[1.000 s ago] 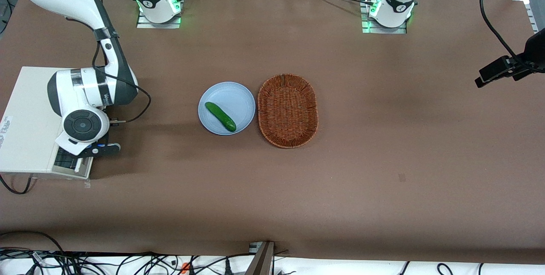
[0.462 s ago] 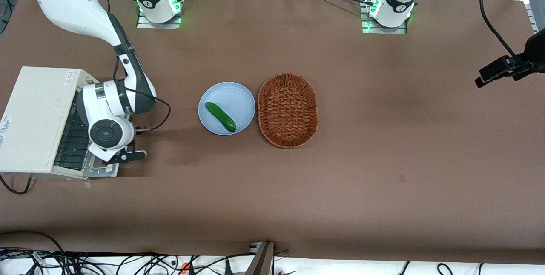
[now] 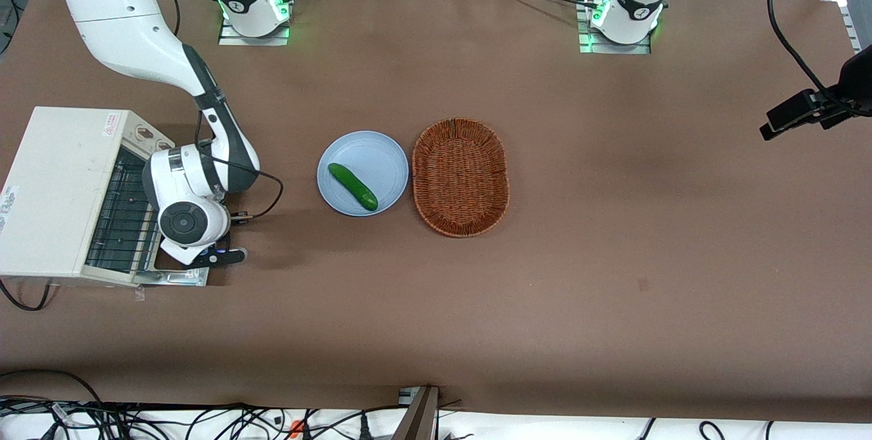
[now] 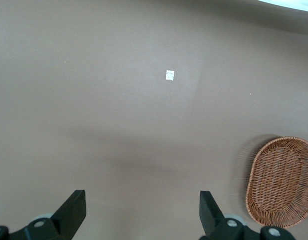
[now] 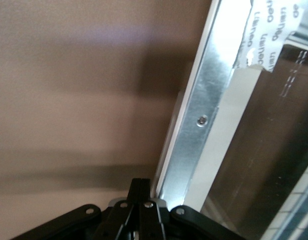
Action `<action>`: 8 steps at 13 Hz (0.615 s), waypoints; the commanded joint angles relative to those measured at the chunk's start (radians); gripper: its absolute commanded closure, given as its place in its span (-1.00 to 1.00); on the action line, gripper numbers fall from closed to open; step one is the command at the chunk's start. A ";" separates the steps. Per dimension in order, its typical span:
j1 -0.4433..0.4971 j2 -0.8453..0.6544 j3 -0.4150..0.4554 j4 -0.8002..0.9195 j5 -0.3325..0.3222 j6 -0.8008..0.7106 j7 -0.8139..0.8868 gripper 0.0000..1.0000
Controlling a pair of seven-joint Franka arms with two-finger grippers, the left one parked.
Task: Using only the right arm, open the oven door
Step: 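Pull the handle outward and down with the right gripper, swinging the door open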
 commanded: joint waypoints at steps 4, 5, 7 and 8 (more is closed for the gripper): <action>-0.032 0.008 -0.042 0.026 0.177 0.001 -0.028 1.00; -0.029 0.006 -0.042 0.026 0.238 -0.002 -0.017 1.00; -0.021 0.003 -0.041 0.037 0.330 -0.040 -0.007 1.00; -0.019 0.001 -0.039 0.053 0.388 -0.074 -0.005 1.00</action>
